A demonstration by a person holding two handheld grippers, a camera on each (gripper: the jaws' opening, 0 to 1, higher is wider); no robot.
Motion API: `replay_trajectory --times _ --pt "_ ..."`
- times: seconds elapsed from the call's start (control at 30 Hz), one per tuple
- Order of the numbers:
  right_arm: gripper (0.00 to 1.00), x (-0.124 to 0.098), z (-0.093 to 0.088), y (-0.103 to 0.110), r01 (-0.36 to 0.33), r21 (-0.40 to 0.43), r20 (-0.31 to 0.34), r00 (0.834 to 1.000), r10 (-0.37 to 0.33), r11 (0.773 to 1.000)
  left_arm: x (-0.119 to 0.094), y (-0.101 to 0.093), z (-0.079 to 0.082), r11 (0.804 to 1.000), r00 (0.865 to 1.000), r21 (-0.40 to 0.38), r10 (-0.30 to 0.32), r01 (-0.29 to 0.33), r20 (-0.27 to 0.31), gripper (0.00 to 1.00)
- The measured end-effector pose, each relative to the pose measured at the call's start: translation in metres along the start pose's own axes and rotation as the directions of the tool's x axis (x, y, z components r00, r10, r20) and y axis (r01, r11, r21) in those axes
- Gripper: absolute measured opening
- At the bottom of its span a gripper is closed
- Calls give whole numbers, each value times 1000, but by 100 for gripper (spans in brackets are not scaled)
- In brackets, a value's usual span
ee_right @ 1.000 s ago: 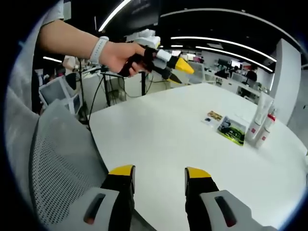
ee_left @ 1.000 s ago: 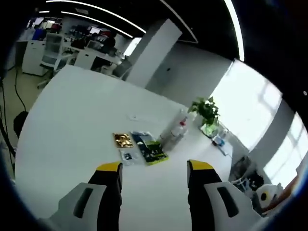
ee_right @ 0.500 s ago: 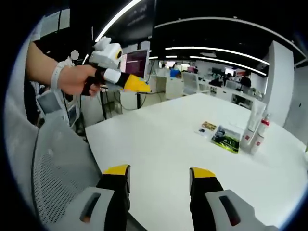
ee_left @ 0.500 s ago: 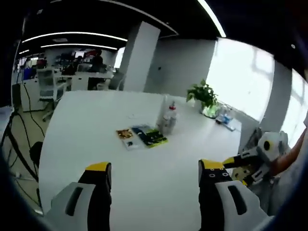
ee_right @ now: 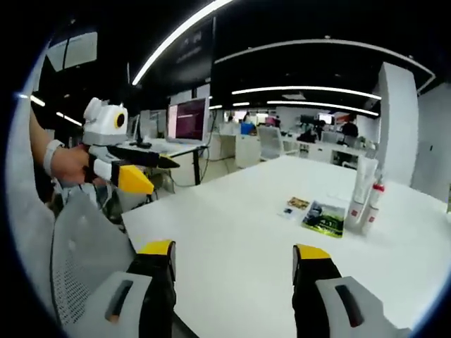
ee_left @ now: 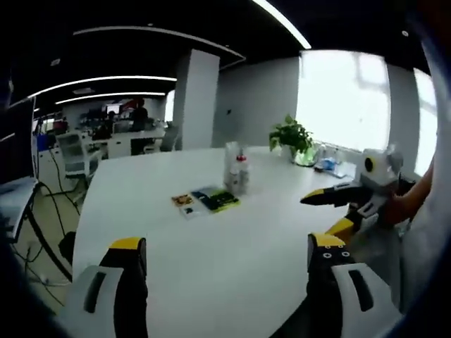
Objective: Arrange the skincare products in the storage area until every visible bottle or jar stands upright without overlapping.
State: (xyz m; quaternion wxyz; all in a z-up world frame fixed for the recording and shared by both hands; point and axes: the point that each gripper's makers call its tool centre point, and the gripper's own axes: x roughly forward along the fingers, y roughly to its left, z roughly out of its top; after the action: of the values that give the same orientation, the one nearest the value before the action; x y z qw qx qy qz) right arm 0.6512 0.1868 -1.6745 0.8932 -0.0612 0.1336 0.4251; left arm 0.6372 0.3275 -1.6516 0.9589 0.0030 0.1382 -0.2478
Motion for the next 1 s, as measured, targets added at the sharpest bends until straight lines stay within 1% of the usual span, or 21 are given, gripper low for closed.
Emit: replay_trajectory --times 0.1,0.17,0.23,0.37,0.43,0.5,0.6,0.67,0.73,0.77,0.8,0.87,0.9,0.93,0.97,1.0 --pt "75 -3 9 -3 3 31 49 999 -5 1000 -3 -8 -3 1000 1000 3 -12 12 -6 94" --pt "81 -4 15 -3 0 46 81 997 -4 999 -6 -14 -5 1000 1000 3 -23 23 -5 97" --pt "84 -5 19 -3 -6 54 107 994 0 999 -9 -21 -5 999 999 11 -34 34 11 99" --pt "89 -5 23 -2 -18 73 131 991 8 997 -14 -28 -6 998 999 51 -34 33 22 99" --pt "91 -4 25 -1 -25 81 140 990 14 996 -14 -27 -13 995 1000 100 -23 23 0 99" --pt "93 -3 25 1 -35 89 138 990 22 995 -13 -29 -21 994 1000 109 -29 30 -8 99" --pt "94 -2 25 3 -46 94 137 990 33 995 -12 -26 -31 988 999 154 -16 21 -36 99" --pt "94 -2 24 4 -47 96 130 991 35 994 -10 -25 -31 990 999 141 -14 19 -32 99" --pt "94 -1 23 3 -46 96 127 991 34 994 -8 -17 -32 993 999 119 21 -16 -41 99" --pt "94 -1 23 3 -46 97 126 991 33 994 -7 -13 -29 993 999 116 34 -30 -33 99" --pt "94 -1 23 3 -46 97 125 992 34 994 -5 -8 -25 993 999 107 52 -52 -5 99" --pt "94 0 21 4 -49 100 116 993 38 994 -4 -3 -23 993 997 90 73 -75 20 99" --pt "94 1 21 5 -53 101 113 993 42 993 -3 2 -27 991 995 89 97 -98 15 99" --pt "94 1 20 6 -56 101 112 993 45 993 -3 5 -32 989 993 91 114 -113 -9 99" --pt "94 2 20 6 -57 100 109 993 46 993 -4 4 -34 988 993 108 113 -110 -19 99" --pt "95 2 20 7 -58 100 110 993 47 993 -5 4 -32 988 994 112 110 -109 -4 99"
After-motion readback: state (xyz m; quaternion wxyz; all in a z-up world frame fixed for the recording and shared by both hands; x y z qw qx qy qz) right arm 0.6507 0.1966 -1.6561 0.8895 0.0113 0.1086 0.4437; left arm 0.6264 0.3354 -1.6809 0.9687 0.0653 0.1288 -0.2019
